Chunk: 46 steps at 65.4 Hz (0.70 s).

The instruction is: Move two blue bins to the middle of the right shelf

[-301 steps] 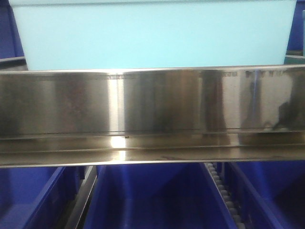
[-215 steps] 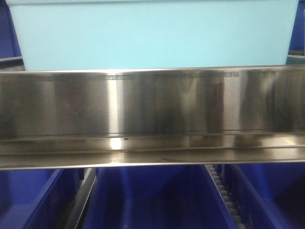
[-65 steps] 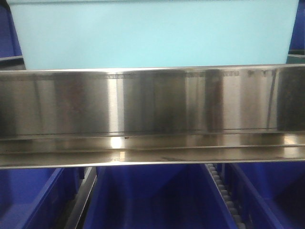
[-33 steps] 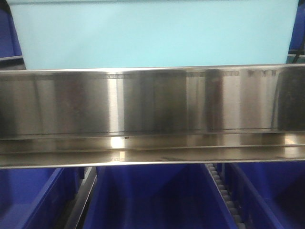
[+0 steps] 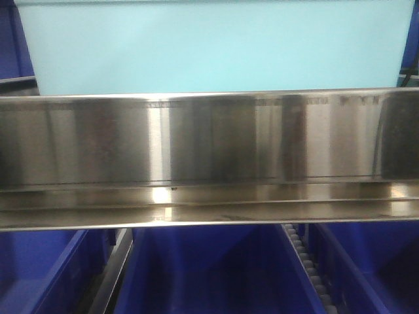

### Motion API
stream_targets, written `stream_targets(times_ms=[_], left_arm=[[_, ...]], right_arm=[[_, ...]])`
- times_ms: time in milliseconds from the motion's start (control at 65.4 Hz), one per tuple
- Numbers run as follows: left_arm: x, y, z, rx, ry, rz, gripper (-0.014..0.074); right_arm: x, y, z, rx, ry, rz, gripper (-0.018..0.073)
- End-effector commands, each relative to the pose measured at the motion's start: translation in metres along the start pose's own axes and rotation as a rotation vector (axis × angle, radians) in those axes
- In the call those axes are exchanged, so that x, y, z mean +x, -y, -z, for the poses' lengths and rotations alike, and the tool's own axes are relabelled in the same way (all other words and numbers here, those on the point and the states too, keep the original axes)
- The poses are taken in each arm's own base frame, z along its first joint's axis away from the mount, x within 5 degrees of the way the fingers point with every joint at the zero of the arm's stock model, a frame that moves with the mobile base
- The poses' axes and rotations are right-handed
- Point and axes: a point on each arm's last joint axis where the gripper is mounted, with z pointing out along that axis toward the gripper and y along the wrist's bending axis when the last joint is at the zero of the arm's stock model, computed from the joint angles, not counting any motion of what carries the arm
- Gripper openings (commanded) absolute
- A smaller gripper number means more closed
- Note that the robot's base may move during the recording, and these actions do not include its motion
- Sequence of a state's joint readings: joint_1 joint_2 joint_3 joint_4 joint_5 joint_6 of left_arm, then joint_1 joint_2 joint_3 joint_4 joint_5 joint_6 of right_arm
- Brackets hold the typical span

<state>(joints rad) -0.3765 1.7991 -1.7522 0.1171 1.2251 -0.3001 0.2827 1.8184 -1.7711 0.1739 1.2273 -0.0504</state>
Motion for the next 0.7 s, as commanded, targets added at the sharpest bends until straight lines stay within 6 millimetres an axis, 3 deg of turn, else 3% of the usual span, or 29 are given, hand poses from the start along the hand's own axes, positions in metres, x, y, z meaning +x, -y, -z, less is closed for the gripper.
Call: stream_targets(times_ms=[0, 245, 688], left_arm=[[-0.001, 0.001, 0.009, 0.002, 0.028, -0.012, -0.0111], [0.000, -0.003, 0.038, 0.021, 0.100, -0.004, -0.0111], [0.000, -0.014, 0.142, 0.108, 0.414, 0.031, -0.0111]], right_arm=[[0.000, -0.001, 0.013, 0.011, 0.038, 0.029, -0.0152], [0.007, -0.008, 0.054, 0.013, 0.134, 0.045, -0.0152], [0.009, -0.023, 0.150, 0.015, 0.455, 0.087, -0.0152]])
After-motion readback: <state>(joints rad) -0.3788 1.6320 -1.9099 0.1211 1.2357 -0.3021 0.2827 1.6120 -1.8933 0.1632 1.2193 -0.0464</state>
